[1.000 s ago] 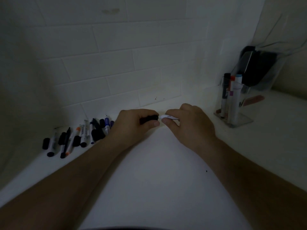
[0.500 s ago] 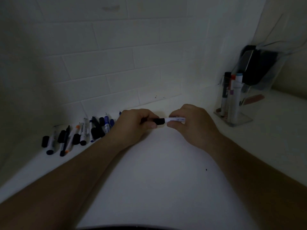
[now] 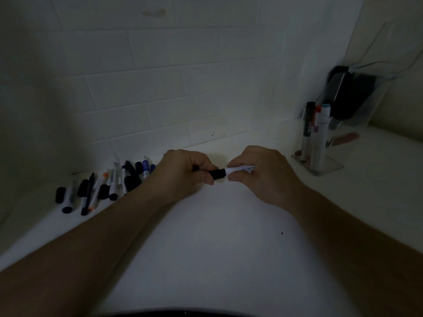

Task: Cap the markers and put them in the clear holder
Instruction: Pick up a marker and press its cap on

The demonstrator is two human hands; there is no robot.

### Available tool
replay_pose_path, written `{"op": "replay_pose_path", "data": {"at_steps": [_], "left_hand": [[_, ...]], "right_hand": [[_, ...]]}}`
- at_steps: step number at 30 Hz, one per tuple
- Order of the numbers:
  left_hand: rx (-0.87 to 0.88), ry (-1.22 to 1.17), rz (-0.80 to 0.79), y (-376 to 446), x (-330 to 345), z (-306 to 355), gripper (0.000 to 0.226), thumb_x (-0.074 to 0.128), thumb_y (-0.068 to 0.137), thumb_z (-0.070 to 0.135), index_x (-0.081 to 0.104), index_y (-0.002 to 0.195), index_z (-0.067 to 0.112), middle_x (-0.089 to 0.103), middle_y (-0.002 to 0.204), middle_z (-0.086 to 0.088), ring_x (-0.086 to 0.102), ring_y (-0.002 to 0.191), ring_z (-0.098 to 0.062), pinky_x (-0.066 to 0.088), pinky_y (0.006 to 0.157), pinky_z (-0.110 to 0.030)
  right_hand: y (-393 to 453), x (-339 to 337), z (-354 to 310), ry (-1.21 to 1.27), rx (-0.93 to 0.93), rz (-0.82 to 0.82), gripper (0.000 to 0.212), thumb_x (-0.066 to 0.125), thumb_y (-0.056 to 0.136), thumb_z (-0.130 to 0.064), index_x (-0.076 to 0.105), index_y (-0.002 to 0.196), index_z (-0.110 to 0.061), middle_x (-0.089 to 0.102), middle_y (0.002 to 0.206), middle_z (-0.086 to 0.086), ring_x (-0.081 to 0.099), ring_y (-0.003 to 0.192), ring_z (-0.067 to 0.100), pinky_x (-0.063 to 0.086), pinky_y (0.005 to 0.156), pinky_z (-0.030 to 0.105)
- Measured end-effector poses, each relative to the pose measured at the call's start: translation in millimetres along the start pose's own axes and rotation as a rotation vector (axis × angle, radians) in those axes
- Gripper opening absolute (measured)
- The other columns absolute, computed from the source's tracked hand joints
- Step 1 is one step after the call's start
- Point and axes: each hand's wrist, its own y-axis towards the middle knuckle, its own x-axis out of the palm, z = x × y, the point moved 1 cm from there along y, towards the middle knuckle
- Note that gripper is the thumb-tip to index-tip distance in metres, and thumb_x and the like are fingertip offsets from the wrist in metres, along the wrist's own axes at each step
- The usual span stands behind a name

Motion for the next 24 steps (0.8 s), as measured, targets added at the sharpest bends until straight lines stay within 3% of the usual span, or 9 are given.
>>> {"op": "replay_pose_path", "data": {"at_steps": [2, 5, 9, 12, 15, 18, 20, 22, 24], "left_hand": [[-0.016, -0.026, -0.008, -0.4, 3.7, 3.8, 0.024, 0.082, 0.077, 0.011, 0.075, 0.084, 0.034, 0.075, 0.082, 0.014, 0.066, 0.079, 0.001, 0.046, 0.073, -0.008], [-0.031, -0.034, 0.027, 2.2, 11.3, 10.3, 0.018, 0.08, 0.081, 0.018, 0.073, 0.089, 0.033, 0.072, 0.084, 0.019, 0.064, 0.079, 0.007, 0.043, 0.071, -0.004], [-0.077, -0.186, 0.167, 3.3, 15.4, 14.0, 0.01, 0.07, 0.09, 0.033, 0.064, 0.083, 0.031, 0.073, 0.077, 0.012, 0.067, 0.075, -0.004, 0.052, 0.068, -0.024], [0.034, -0.005, 0.076, -1.6, 23.4, 14.7, 0.009, 0.057, 0.097, 0.04, 0.061, 0.094, 0.032, 0.07, 0.088, 0.015, 0.063, 0.081, 0.0, 0.053, 0.076, -0.028], [0.204, 0.166, 0.022, -4.5, 30.3, 13.4, 0.023, 0.05, 0.097, 0.046, 0.061, 0.11, 0.031, 0.064, 0.093, 0.016, 0.059, 0.083, 0.0, 0.051, 0.077, -0.028], [0.313, 0.213, 0.018, -9.3, 38.9, 15.0, 0.031, 0.049, 0.096, 0.051, 0.061, 0.119, 0.032, 0.063, 0.1, 0.017, 0.056, 0.092, -0.001, 0.046, 0.083, -0.022], [0.386, 0.271, 0.007, -13.4, 45.1, 19.0, 0.031, 0.051, 0.097, 0.05, 0.061, 0.121, 0.032, 0.063, 0.105, 0.015, 0.055, 0.097, -0.003, 0.045, 0.086, -0.022], [0.452, 0.337, -0.02, -15.3, 49.3, 22.4, 0.032, 0.049, 0.099, 0.048, 0.062, 0.122, 0.03, 0.064, 0.11, 0.012, 0.056, 0.099, -0.006, 0.047, 0.087, -0.024], [0.495, 0.373, -0.025, -15.3, 50.4, 23.1, 0.032, 0.047, 0.099, 0.045, 0.064, 0.121, 0.028, 0.066, 0.111, 0.008, 0.058, 0.099, -0.01, 0.049, 0.085, -0.028]], "right_hand": [[1.6, 4.0, 0.5, -0.005, 0.002, -0.025, 0.025, 0.06, 0.089, -0.046, 0.075, 0.106, -0.035, 0.071, 0.1, -0.005, 0.065, 0.092, 0.016, 0.053, 0.083, 0.039], [0.5, 2.6, -1.6, -0.28, -0.056, -0.007, 0.036, 0.047, 0.092, -0.048, 0.066, 0.121, -0.042, 0.073, 0.096, -0.006, 0.063, 0.092, 0.026, 0.05, 0.083, 0.047], [-0.9, -12.0, -16.5, -0.441, -0.015, 0.131, 0.025, 0.046, 0.1, -0.041, 0.062, 0.119, -0.039, 0.068, 0.087, -0.011, 0.053, 0.092, 0.023, 0.044, 0.08, 0.044], [5.0, -21.5, -23.3, -0.343, 0.07, 0.156, 0.026, 0.036, 0.103, -0.042, 0.052, 0.123, -0.039, 0.067, 0.088, -0.012, 0.051, 0.089, 0.022, 0.046, 0.078, 0.043], [16.5, -54.3, -25.6, -0.155, 0.096, 0.251, 0.027, 0.035, 0.102, -0.041, 0.053, 0.122, -0.035, 0.06, 0.076, -0.015, 0.052, 0.07, 0.015, 0.044, 0.062, 0.032], [27.2, -105.5, -30.7, -0.072, 0.081, 0.366, 0.024, 0.047, 0.105, -0.028, 0.055, 0.126, -0.02, 0.064, 0.085, -0.007, 0.051, 0.054, 0.002, 0.037, 0.049, 0.014], [31.2, -137.3, -31.3, -0.124, 0.083, 0.441, 0.021, 0.053, 0.103, -0.024, 0.057, 0.12, -0.014, 0.065, 0.089, 0.0, 0.057, 0.061, 0.007, 0.043, 0.054, 0.014], [33.9, -160.7, -21.2, -0.239, 0.104, 0.499, 0.021, 0.059, 0.098, -0.023, 0.062, 0.113, -0.009, 0.066, 0.096, 0.008, 0.062, 0.074, 0.017, 0.049, 0.072, 0.023], [33.0, -174.4, -0.8, -0.375, 0.161, 0.508, 0.023, 0.061, 0.095, -0.024, 0.065, 0.108, -0.006, 0.066, 0.1, 0.014, 0.061, 0.085, 0.027, 0.041, 0.078, 0.03]]}}
